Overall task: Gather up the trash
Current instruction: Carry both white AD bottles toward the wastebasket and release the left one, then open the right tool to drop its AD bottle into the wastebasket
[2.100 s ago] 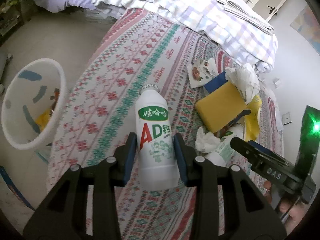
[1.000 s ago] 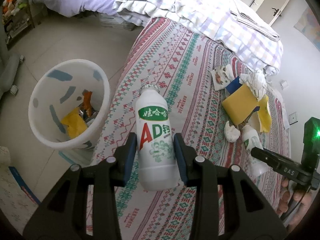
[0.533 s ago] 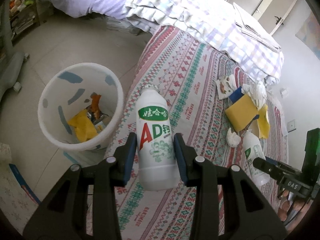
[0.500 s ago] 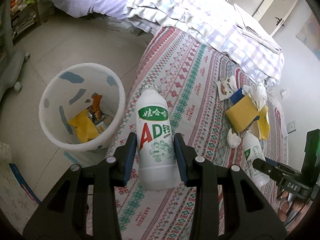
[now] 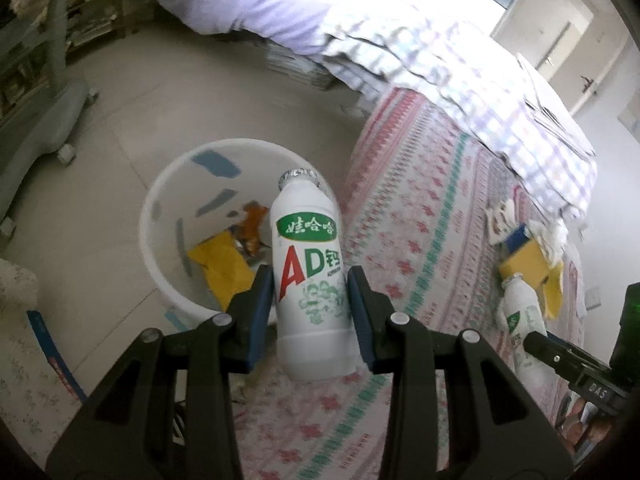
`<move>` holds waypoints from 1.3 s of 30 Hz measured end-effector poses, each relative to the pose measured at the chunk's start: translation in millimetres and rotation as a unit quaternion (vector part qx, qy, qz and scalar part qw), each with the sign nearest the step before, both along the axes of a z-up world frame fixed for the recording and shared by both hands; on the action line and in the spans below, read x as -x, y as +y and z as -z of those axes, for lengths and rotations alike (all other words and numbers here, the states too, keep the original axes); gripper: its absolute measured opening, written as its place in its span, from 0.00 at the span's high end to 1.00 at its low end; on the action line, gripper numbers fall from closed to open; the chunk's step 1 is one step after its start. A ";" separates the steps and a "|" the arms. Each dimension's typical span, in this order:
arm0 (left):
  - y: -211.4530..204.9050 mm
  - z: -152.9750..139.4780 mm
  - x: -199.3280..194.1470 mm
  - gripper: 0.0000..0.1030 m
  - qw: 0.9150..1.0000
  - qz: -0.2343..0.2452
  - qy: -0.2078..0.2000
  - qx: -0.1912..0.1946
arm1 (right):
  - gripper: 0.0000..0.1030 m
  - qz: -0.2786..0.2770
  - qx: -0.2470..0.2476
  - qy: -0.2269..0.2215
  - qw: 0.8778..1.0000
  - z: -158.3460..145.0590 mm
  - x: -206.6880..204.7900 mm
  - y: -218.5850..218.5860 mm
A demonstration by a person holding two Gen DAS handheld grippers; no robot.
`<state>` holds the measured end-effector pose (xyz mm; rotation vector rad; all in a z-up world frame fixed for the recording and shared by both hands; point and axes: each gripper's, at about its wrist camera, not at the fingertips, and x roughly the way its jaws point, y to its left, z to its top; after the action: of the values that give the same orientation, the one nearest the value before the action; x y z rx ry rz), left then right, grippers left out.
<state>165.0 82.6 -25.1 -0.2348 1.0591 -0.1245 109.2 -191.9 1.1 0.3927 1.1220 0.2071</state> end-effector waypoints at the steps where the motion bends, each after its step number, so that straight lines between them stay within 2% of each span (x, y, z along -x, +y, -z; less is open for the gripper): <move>1: 4.2 1.1 -1.3 0.61 1.000 -0.005 -0.001 -0.001 | 0.62 -0.002 0.000 -0.003 1.000 -0.4 -3.6 5.4; 9: 35.4 11.6 -9.7 0.60 0.999 -0.046 -0.011 0.000 | 0.62 -0.014 0.008 -0.032 0.999 1.3 -26.8 39.7; 10: 37.6 11.8 -9.7 0.53 0.999 -0.050 -0.009 0.003 | 0.62 -0.015 0.008 -0.036 0.999 1.7 -28.7 43.6; 11: 40.3 10.8 -8.7 0.40 0.998 -0.056 -0.007 0.005 | 0.62 -0.017 0.007 -0.041 0.999 2.2 -32.0 49.2; 13: 43.8 5.8 -5.2 0.25 0.998 -0.069 -0.013 0.000 | 0.62 -0.021 0.007 -0.045 0.999 2.6 -36.2 57.5; 16: 51.6 -0.7 -1.1 0.18 0.997 -0.073 -0.012 -0.021 | 0.62 -0.033 0.006 -0.048 0.998 3.9 -41.7 69.5; 20: 68.1 -5.1 9.0 0.12 0.995 -0.085 -0.013 -0.058 | 0.62 -0.064 0.029 -0.057 0.996 3.7 -54.0 97.3; 29: 101.2 -3.3 24.5 0.08 0.990 -0.088 -0.014 -0.107 | 0.62 -0.093 0.022 -0.039 0.995 25.1 -86.5 156.6; 39: 117.1 -5.7 33.9 0.08 0.990 -0.082 -0.018 -0.111 | 0.62 -0.097 0.039 -0.033 0.994 37.6 -111.4 189.0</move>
<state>131.1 199.7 -19.4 -0.1172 1.0053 0.1368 220.7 -2.9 -36.5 0.2065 1.1003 0.3431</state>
